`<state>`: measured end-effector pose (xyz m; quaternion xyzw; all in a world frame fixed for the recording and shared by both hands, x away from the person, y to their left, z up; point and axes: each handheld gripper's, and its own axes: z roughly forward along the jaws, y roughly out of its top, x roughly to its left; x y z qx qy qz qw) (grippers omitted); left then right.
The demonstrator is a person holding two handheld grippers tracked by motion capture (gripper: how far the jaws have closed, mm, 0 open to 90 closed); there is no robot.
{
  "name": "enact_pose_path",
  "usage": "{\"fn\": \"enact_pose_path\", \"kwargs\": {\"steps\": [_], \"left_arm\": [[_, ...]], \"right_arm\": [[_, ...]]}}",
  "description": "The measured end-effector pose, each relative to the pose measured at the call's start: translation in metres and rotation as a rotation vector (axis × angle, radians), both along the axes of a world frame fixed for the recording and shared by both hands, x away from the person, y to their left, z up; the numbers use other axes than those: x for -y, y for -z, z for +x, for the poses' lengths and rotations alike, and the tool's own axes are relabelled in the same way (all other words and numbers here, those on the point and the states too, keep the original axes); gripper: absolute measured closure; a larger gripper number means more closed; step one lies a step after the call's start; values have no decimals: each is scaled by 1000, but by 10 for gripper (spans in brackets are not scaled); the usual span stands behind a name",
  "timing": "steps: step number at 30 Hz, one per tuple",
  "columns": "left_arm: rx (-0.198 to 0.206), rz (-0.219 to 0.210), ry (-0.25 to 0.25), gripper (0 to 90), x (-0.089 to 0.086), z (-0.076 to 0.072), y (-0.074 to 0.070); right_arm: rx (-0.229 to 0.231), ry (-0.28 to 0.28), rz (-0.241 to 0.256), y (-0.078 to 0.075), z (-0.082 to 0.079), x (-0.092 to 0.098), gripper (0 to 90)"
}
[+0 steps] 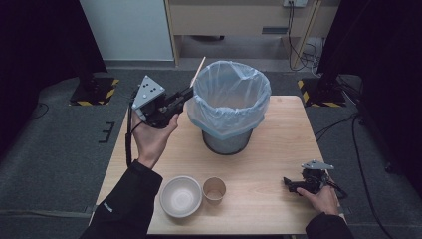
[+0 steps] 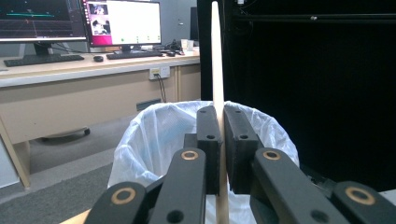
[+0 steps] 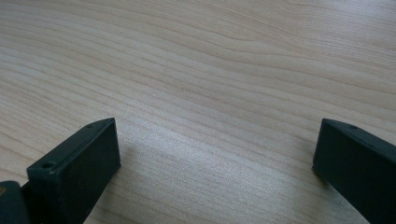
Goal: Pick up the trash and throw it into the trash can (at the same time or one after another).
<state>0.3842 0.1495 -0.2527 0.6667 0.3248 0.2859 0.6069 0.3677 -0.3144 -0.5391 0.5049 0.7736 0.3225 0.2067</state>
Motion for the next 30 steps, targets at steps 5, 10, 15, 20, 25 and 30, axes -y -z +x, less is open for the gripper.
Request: {"fn": "enact_pose_path", "kwargs": {"steps": [5, 10, 15, 20, 25, 30], "left_arm": [[13, 5, 2, 855, 7, 7, -6], [24, 11, 5, 855, 15, 14, -11], [28, 8, 10, 855, 23, 21, -12], [27, 14, 8, 855, 28, 27, -12], [31, 22, 13, 855, 36, 35, -13], [36, 17, 17, 855, 40, 39, -14]], "right_arm": [[0, 0, 0, 0, 0, 0, 9], [0, 2, 3, 0, 0, 0, 9], [0, 2, 3, 0, 0, 0, 9], [3, 0, 2, 0, 0, 0, 9], [2, -1, 2, 0, 0, 0, 8], [1, -3, 0, 0, 0, 0, 8]]}}
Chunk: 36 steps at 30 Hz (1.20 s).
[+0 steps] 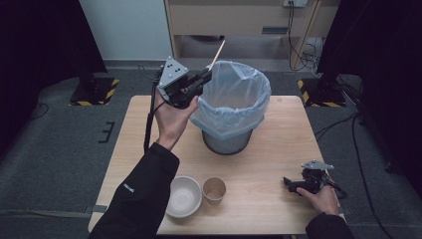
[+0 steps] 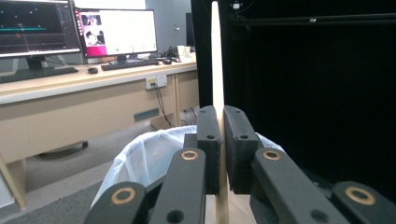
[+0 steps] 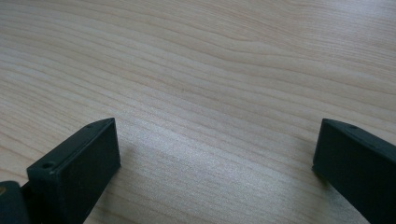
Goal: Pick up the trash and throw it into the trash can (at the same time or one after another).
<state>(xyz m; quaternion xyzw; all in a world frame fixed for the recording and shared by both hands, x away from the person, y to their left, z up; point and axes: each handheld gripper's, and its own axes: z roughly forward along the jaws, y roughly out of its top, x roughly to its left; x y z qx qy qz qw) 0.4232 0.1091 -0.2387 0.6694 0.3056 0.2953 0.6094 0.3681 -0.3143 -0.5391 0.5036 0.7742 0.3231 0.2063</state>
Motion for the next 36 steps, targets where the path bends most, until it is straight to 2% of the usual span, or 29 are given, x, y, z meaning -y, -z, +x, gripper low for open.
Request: {"fn": "enact_pose_path", "kwargs": {"steps": [6, 15, 21, 24, 31, 36], "left_arm": [[6, 0, -1, 855, 6, 7, -5], [30, 24, -1, 855, 18, 17, -13], [34, 34, -8, 855, 23, 27, -12], [29, 15, 1, 855, 24, 33, -12], [34, 14, -6, 854, 30, 44, -9], [36, 30, -7, 854, 36, 52, -5]], "right_arm": [[1, -1, -1, 0, 0, 0, 8], [1, -1, -1, 0, 0, 0, 9], [-2, 0, 1, 0, 0, 0, 8], [-1, -1, 1, 0, 0, 0, 8], [1, -1, -1, 0, 0, 0, 8], [1, -1, -1, 0, 0, 0, 8]]}}
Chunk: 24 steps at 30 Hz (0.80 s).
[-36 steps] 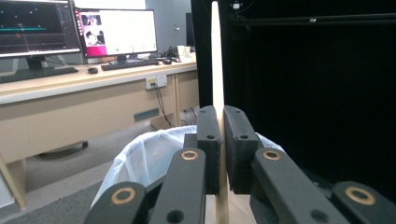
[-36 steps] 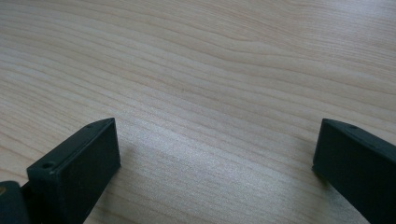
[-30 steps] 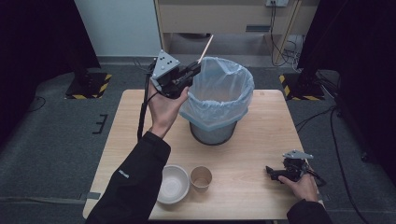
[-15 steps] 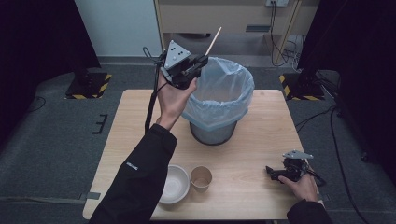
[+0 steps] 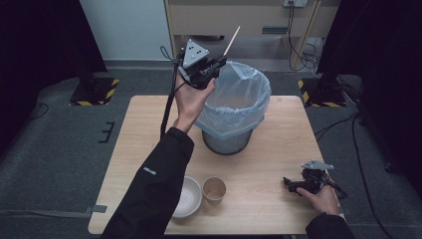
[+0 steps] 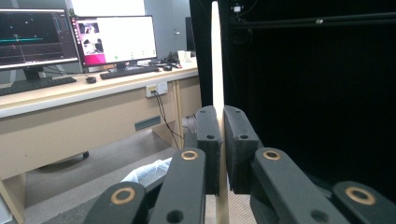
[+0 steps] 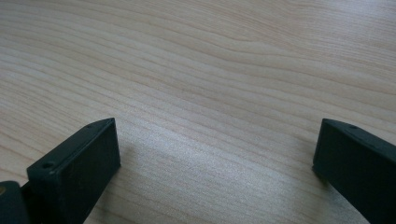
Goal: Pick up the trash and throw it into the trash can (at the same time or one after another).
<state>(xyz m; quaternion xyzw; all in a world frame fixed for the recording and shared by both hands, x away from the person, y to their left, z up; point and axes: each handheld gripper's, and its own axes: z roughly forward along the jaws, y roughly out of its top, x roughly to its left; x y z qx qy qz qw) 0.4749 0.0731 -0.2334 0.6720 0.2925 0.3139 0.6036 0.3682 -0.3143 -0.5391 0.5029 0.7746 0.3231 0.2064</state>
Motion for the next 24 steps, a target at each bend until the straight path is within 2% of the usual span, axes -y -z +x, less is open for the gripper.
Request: {"fn": "enact_pose_path", "kwargs": {"steps": [12, 20, 21, 22, 24], "left_arm": [[-25, 5, -14, 853, 8, 18, 13], [-74, 2, -2, 845, 14, 27, 20], [-80, 1, -1, 832, 14, 28, 21], [-82, -1, 1, 769, 15, 29, 21], [-74, 2, 4, 714, 16, 30, 22]], "right_arm": [[0, 0, -1, 0, 0, 0, 8], [1, 0, 0, 0, 0, 0, 8], [1, 0, -1, 0, 0, 0, 8], [-1, -1, -2, 0, 0, 0, 8], [-2, -1, -1, 0, 0, 0, 8]]}}
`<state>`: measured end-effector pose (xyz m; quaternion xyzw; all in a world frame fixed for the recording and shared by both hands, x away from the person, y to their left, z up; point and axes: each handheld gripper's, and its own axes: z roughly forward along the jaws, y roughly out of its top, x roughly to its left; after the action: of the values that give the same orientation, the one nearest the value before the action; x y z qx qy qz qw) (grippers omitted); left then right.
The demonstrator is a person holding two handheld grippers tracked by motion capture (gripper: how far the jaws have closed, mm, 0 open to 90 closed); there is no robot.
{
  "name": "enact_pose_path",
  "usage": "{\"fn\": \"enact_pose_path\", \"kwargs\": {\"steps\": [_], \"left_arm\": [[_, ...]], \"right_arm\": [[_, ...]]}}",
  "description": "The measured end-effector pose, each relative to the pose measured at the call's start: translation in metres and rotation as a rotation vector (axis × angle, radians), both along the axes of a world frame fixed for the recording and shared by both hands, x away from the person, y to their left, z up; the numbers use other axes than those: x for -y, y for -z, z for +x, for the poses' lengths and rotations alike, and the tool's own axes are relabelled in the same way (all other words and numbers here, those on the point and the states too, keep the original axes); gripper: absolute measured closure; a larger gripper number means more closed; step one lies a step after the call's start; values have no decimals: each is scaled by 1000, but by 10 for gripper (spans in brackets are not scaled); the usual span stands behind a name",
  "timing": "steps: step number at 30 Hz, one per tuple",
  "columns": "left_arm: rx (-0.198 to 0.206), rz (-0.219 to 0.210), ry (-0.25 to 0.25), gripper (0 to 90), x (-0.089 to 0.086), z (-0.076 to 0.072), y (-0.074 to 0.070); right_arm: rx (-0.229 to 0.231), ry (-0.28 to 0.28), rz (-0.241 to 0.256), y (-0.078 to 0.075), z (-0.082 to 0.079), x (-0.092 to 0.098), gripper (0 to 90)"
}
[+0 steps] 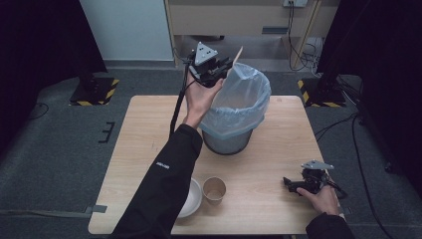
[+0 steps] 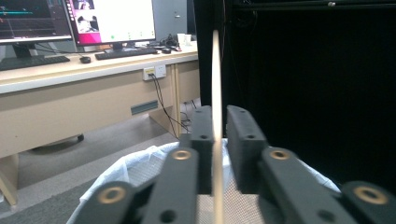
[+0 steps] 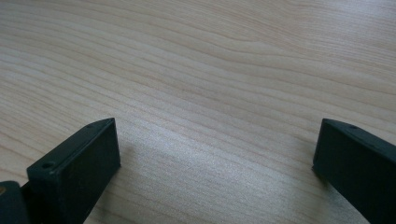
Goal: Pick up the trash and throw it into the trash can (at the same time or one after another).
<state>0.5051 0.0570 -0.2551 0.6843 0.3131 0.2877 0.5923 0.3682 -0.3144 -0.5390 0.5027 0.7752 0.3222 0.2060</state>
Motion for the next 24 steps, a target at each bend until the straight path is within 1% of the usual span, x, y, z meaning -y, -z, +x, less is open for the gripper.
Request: {"fn": "enact_pose_path", "kwargs": {"steps": [1, 4, 5, 6, 8, 9, 10, 11, 14, 16, 17, 18, 19, 20, 21, 22, 24], "left_arm": [[-3, -8, 12, 697, 0, -1, -1], [2, -16, 20, 680, -2, -5, -2], [-1, -15, 30, 657, -5, -9, -4], [-1, -15, 30, 635, -5, -9, -4], [1, -26, 33, 604, -13, -19, -7], [1, -26, 33, 585, -13, -19, -7], [0, -31, 32, 585, -16, -23, -7], [-1, -25, 35, 563, -20, -27, -8], [11, -36, 47, 504, -31, -41, -9], [14, -36, 48, 467, -39, -52, -9], [14, -32, 49, 447, -43, -57, -8], [19, -19, 49, 413, -52, -67, -8], [19, -19, 49, 400, -52, -67, -8], [23, -13, 51, 386, -61, -77, -6], [23, -13, 51, 375, -61, -77, -6], [25, -14, 49, 375, -64, -81, -5], [32, 0, 37, 340, -73, -93, 0]], "right_arm": [[2, 0, 1, 0, 0, 0, 8], [1, -2, 3, 0, 0, 0, 8], [0, -4, 3, 0, 0, 0, 8], [0, -4, 3, 0, 0, 0, 8], [1, -4, 3, 0, 0, 0, 8], [1, -4, 3, 0, 0, 0, 8], [1, -4, 3, 0, 0, 0, 8], [0, -4, 3, 0, 0, 0, 8], [0, -4, 3, 0, 0, 0, 8], [0, -4, 3, 0, 0, 0, 8], [0, -4, 2, 0, 0, 0, 8], [1, -4, 2, 0, 0, 0, 8], [1, -4, 2, 0, 0, 0, 8], [1, -4, 2, 0, 0, 0, 8], [0, -4, 3, 0, 0, 0, 8], [0, -4, 3, 0, 0, 0, 8], [0, -4, 3, 0, 0, 0, 8]]}}
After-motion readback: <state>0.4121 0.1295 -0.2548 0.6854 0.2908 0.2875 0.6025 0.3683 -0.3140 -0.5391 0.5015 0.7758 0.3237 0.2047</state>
